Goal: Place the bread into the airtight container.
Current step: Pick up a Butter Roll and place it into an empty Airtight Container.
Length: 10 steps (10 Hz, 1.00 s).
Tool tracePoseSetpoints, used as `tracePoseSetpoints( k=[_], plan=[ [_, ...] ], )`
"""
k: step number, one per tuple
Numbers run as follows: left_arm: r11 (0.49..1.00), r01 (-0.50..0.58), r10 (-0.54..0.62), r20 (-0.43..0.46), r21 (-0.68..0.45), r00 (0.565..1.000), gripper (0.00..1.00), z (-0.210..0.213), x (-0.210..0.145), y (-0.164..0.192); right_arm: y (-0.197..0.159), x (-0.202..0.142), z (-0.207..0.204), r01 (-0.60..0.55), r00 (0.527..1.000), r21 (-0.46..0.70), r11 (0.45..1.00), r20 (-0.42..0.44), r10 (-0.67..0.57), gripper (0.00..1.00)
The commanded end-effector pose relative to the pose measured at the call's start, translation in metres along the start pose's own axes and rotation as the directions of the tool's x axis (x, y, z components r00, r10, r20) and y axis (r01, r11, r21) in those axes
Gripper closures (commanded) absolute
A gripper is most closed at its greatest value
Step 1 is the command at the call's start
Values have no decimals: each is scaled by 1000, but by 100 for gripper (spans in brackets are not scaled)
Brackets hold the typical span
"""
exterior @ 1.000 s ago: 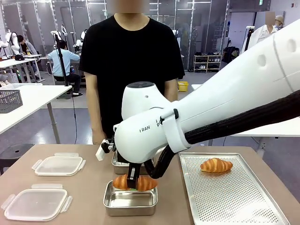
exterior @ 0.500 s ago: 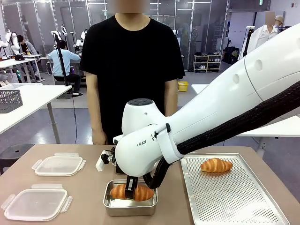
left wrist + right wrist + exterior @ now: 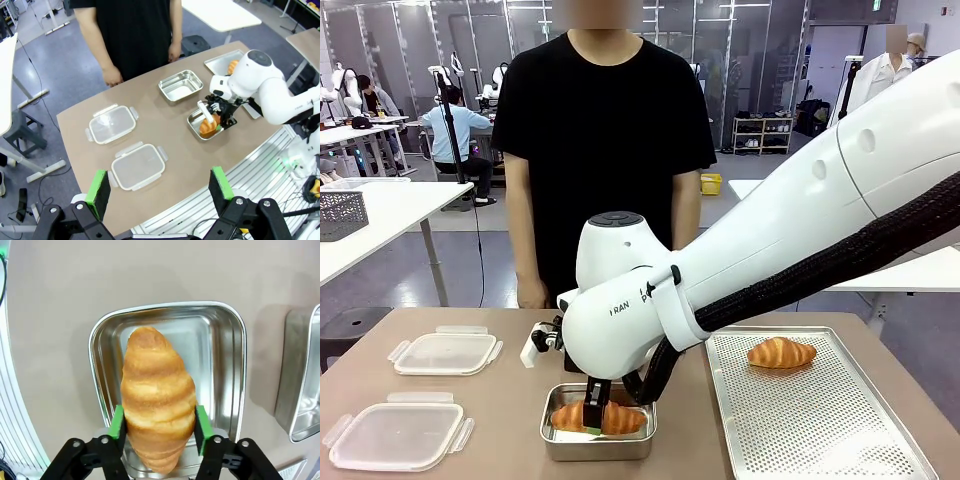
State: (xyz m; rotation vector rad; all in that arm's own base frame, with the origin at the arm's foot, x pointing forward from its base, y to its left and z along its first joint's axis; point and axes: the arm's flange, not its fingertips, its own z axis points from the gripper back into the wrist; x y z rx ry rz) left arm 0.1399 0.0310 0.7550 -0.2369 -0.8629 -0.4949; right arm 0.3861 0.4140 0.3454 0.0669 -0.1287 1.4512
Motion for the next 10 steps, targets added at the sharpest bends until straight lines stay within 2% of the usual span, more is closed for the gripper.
tracePoseSetpoints(
  k=[1,3,6,10],
  plan=[
    [1000,7,-7,4,0,1000,0,3,2,-2,-3,0,5,-32,999,-11,999,7,33,14],
    [1000,7,-7,4,0,1000,0,3,2,-2,-2,-1,6,-39,999,-16,999,8,40,0],
    [1000,7,-7,4,0,1000,0,3,2,-2,-2,-6,12,-34,999,-36,999,12,34,0],
    [1000,7,-7,4,0,1000,0,3,2,-2,-2,1,4,-12,1000,-7,1000,4,12,0]
  ],
)
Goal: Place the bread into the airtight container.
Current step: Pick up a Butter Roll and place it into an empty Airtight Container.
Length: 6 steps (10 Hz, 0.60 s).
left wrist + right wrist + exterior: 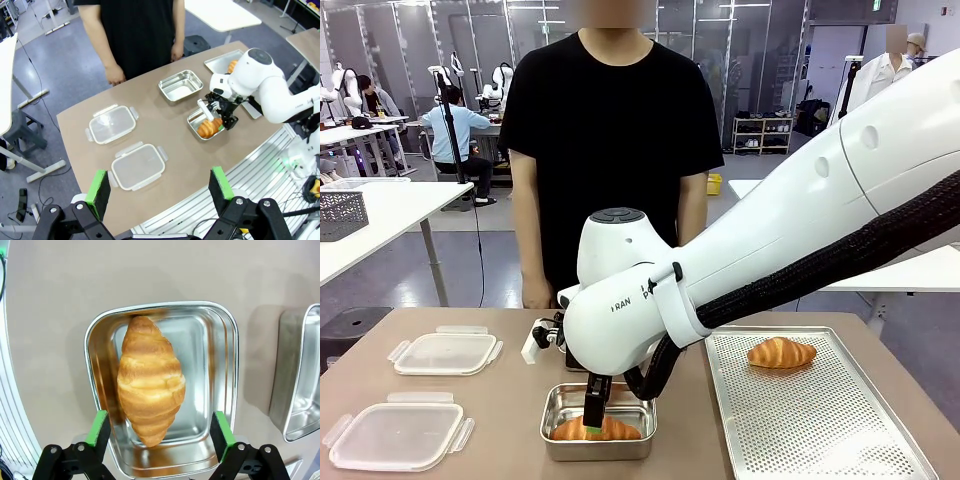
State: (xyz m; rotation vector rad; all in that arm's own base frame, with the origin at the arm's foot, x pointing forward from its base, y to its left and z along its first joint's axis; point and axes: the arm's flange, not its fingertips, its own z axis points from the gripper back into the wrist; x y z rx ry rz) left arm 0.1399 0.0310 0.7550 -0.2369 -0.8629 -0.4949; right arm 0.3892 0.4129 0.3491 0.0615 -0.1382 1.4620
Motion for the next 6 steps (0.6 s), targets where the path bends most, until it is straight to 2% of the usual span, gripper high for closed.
tracePoseSetpoints(
  k=[1,6],
  plan=[
    [1000,7,-7,4,0,1000,0,3,2,-2,1,1,0,-1,1000,1,1000,1,1,0],
    [1000,7,-7,4,0,1000,0,3,2,-2,1,1,0,-1,1000,1,1000,1,1,0]
  ],
)
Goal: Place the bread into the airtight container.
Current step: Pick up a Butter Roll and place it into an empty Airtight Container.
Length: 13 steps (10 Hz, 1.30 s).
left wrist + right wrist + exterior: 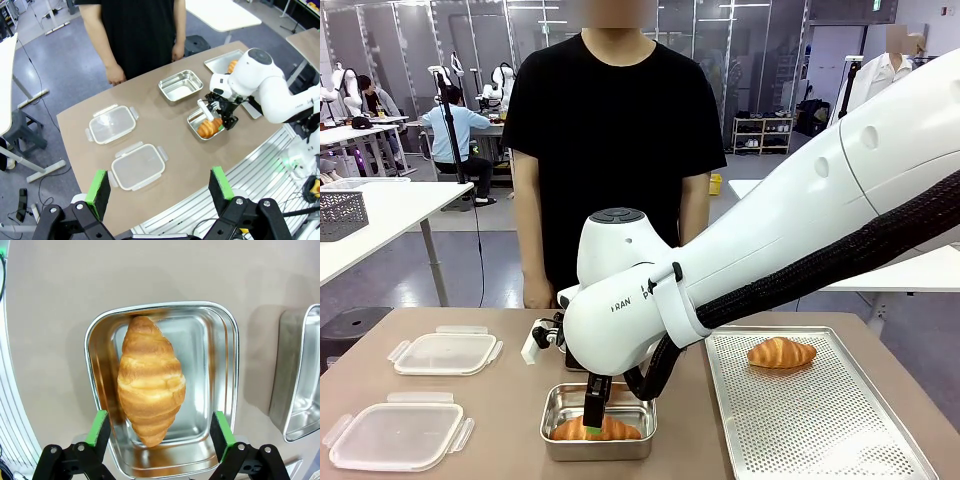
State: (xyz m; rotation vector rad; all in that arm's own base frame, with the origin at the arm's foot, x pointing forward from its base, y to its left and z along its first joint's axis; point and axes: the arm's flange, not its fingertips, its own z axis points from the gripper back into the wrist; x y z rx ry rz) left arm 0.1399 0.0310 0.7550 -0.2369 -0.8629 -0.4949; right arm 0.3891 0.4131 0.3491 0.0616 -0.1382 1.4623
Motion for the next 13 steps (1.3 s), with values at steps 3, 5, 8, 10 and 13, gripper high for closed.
tracePoseSetpoints(
  k=[3,5,8,10,13],
  plan=[
    [1000,7,-7,4,0,1000,0,3,2,-2,1,1,0,0,1000,1,1000,1,0,0],
    [1000,7,-7,4,0,1000,0,3,2,-2,-2,-3,29,-37,999,-28,999,-18,36,0],
    [1000,7,-7,4,0,1000,0,3,2,-2,5,-25,109,-58,998,-22,998,-22,57,0],
    [1000,7,-7,4,0,1000,0,3,2,-2,5,-47,135,-30,999,-37,999,9,31,0],
    [1000,7,-7,4,0,1000,0,3,2,-2,1,-97,165,68,998,-76,995,14,-68,0]
  ],
)
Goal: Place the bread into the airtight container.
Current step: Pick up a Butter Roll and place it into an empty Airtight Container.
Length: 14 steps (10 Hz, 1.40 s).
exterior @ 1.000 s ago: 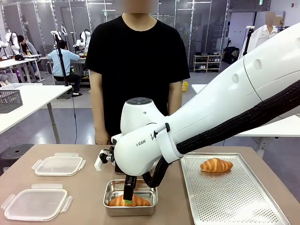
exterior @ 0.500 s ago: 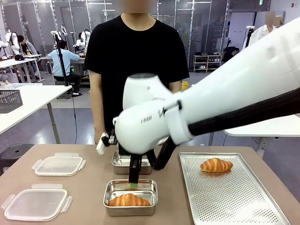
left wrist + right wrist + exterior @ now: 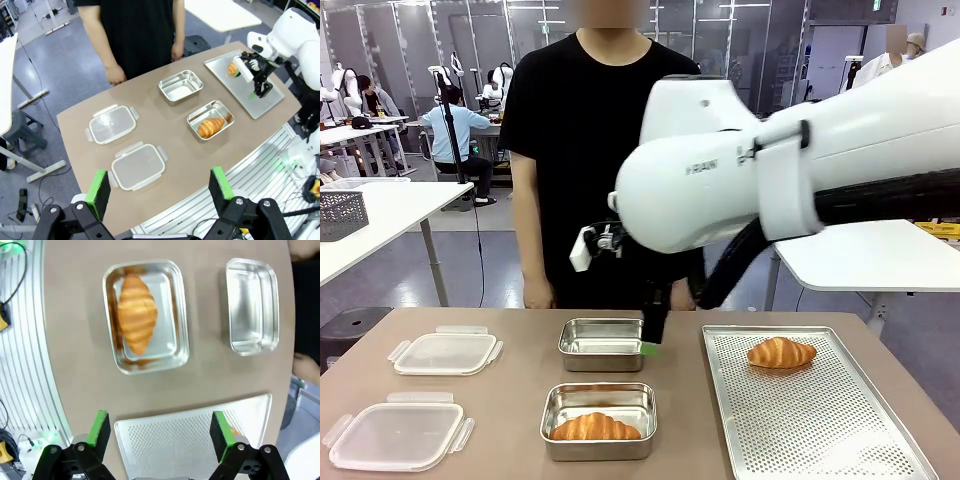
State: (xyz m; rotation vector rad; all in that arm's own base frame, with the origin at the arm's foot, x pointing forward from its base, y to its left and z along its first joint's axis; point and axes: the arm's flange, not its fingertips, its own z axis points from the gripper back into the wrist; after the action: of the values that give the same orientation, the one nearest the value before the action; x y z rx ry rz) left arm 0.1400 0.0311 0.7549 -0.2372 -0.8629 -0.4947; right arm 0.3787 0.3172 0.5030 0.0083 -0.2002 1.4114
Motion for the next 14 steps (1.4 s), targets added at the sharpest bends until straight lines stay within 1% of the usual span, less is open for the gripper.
tracePoseSetpoints(
  k=[1,3,4,5,6,7,8,9,10,11,12,14],
  plan=[
    [1000,8,-8,4,0,1000,0,3,2,-3,4,-48,12,86,996,-25,996,-14,-86,0],
    [1000,8,-8,4,0,1000,0,3,2,-3,0,-109,37,245,969,-68,967,7,-245,0],
    [1000,8,-8,4,0,1000,0,3,2,-3,-3,-141,44,335,942,-79,939,6,-335,0],
    [1000,8,-8,4,0,1000,0,3,2,-3,-8,-172,48,433,901,-87,897,21,-433,0],
    [1000,8,-8,4,0,1000,0,3,2,-3,-12,-203,47,529,848,-99,843,27,-529,0],
    [1000,8,-8,4,0,1000,0,3,2,-3,-13,-226,43,587,810,-85,805,42,-586,0],
    [1000,8,-8,4,0,1000,0,3,2,-3,-13,-243,36,624,781,-90,776,29,-624,0],
    [1000,8,-8,4,0,1000,0,3,2,-3,-7,-259,34,665,747,-78,743,44,-664,0],
    [1000,8,-8,4,0,1000,0,3,2,-3,-5,-266,29,670,743,-79,738,57,-667,0],
    [1000,8,-8,4,0,1000,0,3,2,-3,-3,-260,26,670,743,-81,738,61,-667,0],
    [1000,8,-8,4,0,1000,0,3,2,-3,-13,-269,33,644,765,-58,763,32,-643,0],
    [1000,8,-8,4,0,1000,0,3,2,-3,-13,-269,33,644,765,-58,763,32,-643,0]
  ],
)
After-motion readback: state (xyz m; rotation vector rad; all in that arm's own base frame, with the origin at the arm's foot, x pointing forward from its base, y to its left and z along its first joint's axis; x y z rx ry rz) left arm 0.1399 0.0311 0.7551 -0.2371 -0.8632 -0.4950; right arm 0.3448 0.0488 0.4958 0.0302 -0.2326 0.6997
